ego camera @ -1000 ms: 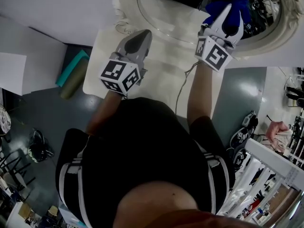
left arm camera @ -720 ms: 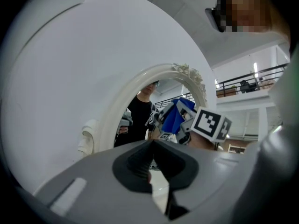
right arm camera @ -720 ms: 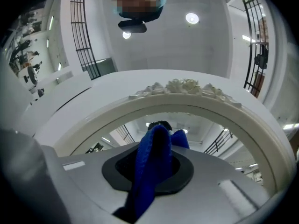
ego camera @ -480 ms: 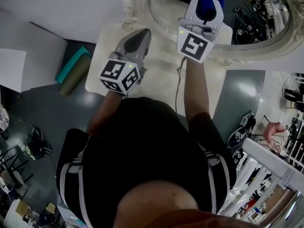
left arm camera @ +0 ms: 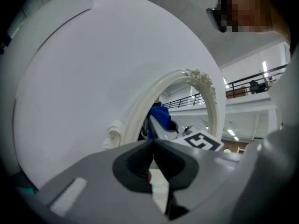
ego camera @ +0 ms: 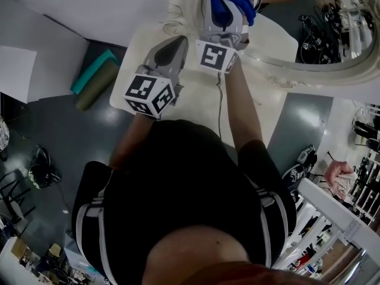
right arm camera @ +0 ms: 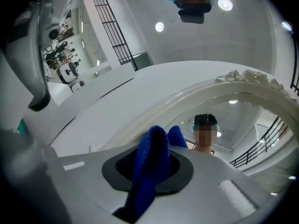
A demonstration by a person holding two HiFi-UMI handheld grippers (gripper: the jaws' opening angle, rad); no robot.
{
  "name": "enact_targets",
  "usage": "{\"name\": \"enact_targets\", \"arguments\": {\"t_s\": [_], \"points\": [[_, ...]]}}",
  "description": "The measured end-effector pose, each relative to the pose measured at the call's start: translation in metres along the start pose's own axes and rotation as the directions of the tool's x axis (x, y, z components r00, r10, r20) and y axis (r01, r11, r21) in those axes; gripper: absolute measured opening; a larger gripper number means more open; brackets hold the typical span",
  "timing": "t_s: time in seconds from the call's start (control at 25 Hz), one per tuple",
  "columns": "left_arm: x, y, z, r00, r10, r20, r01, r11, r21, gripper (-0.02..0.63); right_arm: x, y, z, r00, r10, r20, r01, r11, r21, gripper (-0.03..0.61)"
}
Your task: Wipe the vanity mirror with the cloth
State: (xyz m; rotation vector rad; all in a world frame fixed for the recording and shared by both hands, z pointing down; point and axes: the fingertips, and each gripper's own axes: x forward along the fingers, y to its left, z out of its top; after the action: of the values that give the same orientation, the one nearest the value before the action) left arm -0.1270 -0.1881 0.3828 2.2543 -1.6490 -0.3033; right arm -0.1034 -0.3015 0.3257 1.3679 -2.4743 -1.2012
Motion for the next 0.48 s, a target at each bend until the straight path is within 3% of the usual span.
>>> {"name": "enact_targets", "arguments": {"t_s": [0.16,0.48], "points": [[-0.011,0.013,0.001,0.999,0.035,-0.001,-0.035,0.999,-0.007,0.009,-0.004,0.033,-0.021,0.999,0.049,-0.008,-0.049,0.998,0.039,0.043],[-0.022,0.021,-0.007,0.998,0.069,-0.006,-0.07,0.997,-0.017,0.009,-0.02,0.061,-0.058,0.992,0.121,-0.028,-0.112,0.969,0.221,0.041]]}}
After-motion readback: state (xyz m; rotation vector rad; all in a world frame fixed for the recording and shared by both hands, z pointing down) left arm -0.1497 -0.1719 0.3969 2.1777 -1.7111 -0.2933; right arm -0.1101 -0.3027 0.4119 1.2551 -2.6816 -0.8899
